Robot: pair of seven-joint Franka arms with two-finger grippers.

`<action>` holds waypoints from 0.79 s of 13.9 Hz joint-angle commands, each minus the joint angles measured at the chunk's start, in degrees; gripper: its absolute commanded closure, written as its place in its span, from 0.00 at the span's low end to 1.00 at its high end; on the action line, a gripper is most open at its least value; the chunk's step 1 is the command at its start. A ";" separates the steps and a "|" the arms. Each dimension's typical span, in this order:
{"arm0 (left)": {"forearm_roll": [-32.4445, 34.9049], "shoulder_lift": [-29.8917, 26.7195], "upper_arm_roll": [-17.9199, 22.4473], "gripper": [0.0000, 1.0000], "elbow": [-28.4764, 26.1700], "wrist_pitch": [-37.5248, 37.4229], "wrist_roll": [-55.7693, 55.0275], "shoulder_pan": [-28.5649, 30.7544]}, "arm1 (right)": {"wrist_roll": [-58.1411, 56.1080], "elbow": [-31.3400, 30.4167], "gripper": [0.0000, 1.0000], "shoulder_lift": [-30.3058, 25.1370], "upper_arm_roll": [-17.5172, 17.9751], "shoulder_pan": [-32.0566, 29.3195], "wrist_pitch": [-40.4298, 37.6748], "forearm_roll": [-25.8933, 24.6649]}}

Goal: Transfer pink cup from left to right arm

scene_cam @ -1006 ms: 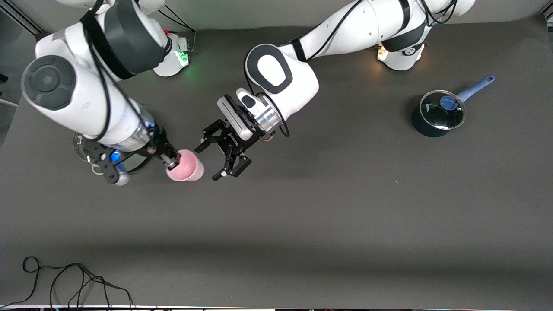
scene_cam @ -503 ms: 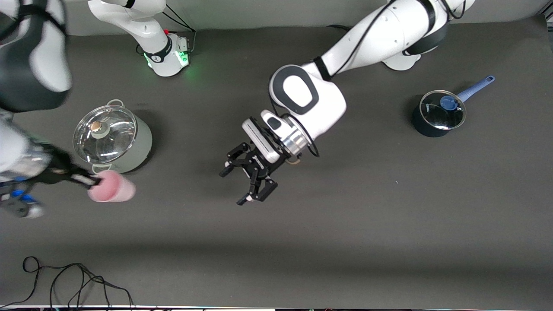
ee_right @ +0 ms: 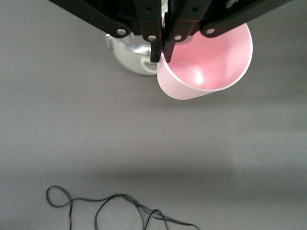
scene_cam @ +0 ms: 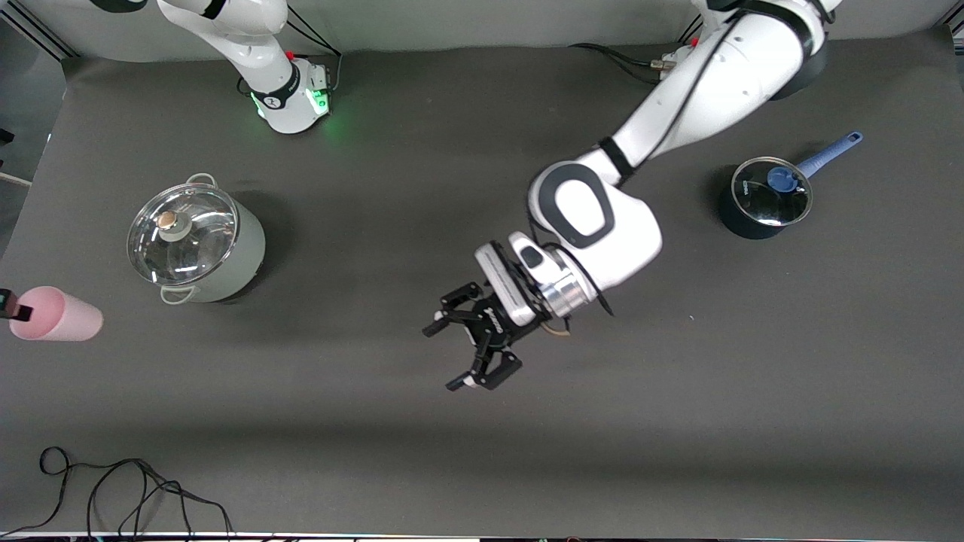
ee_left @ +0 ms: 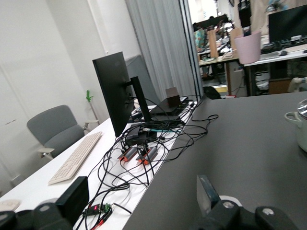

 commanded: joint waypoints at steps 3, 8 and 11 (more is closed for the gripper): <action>6.00 -4.62 0.64 0.00 -8.14 -15.61 -0.84 10.75 | -3.11 -10.18 1.00 2.62 0.52 -0.28 16.60 -0.04; 22.67 -4.61 0.64 0.00 -8.59 -41.16 -8.18 25.07 | -2.24 -10.19 1.00 11.74 1.14 1.91 24.25 4.34; 35.00 -4.79 0.29 0.00 -4.65 -58.57 -19.61 32.29 | -0.22 -10.19 1.00 15.97 1.14 3.66 27.08 6.20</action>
